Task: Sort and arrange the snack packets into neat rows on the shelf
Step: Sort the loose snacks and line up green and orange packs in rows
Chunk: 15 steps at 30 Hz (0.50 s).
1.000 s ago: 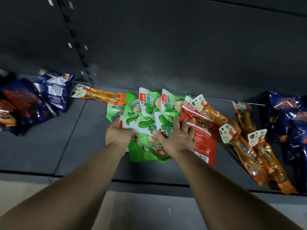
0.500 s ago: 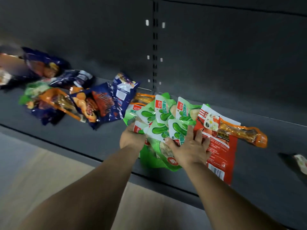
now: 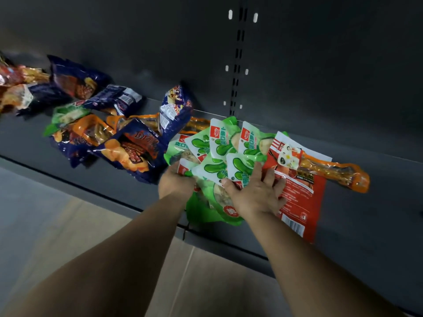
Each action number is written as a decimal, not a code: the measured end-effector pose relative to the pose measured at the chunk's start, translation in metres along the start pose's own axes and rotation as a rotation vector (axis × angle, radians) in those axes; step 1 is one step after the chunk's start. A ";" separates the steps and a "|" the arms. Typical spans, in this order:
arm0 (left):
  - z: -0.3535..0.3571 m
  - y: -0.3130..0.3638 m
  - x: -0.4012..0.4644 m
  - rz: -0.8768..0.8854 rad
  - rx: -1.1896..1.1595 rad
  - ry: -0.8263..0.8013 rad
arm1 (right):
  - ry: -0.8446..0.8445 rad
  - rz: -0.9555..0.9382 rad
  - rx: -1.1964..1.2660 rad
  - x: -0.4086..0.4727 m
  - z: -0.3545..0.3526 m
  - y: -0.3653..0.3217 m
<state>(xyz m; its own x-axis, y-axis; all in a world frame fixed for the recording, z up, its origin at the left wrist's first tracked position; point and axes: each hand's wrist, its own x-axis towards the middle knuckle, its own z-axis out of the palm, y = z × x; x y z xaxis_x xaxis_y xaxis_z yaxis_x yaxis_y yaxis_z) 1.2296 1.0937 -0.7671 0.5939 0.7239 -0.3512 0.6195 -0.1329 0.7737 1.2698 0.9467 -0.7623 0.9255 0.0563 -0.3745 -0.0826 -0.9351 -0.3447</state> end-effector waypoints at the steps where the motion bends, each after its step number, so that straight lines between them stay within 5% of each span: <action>1: 0.000 0.000 0.000 0.003 0.013 0.003 | -0.010 0.000 0.010 0.000 -0.001 0.001; 11: -0.002 0.012 -0.012 0.024 0.420 0.112 | -0.064 -0.084 0.125 -0.003 -0.021 0.017; 15: 0.005 0.033 -0.028 0.194 0.408 0.171 | -0.022 -0.116 0.186 -0.006 -0.033 0.030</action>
<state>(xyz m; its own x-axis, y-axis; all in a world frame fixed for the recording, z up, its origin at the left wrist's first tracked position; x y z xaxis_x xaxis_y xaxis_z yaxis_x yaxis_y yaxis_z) 1.2365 1.0657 -0.7344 0.6468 0.7557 -0.1027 0.6765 -0.5064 0.5347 1.2741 0.9070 -0.7423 0.9247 0.1692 -0.3412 -0.0446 -0.8416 -0.5383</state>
